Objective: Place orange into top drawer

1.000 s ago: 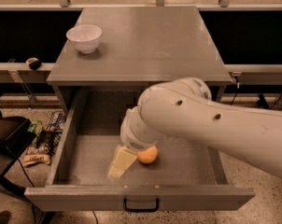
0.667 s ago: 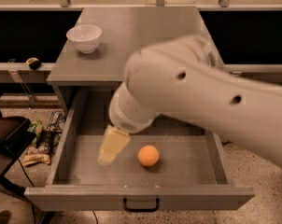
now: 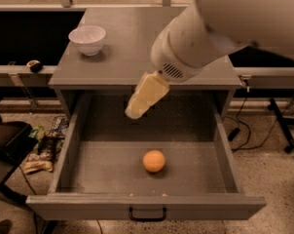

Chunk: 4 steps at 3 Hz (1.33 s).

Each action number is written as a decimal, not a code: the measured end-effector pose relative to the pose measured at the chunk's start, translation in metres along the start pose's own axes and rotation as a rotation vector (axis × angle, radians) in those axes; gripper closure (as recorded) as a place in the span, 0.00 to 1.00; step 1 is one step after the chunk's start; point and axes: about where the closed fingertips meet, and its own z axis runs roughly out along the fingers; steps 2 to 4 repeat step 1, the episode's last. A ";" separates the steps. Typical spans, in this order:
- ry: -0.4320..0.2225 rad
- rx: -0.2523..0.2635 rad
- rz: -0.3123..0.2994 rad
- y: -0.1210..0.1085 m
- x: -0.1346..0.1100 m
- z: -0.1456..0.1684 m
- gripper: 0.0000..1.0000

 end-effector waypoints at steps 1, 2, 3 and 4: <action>-0.057 0.102 0.070 -0.040 0.027 -0.037 0.00; -0.057 0.102 0.070 -0.040 0.027 -0.037 0.00; -0.057 0.102 0.070 -0.040 0.027 -0.037 0.00; -0.057 0.102 0.070 -0.040 0.027 -0.037 0.00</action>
Offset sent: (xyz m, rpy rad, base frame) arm 0.0000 0.0000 0.0000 0.0000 0.0000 0.0000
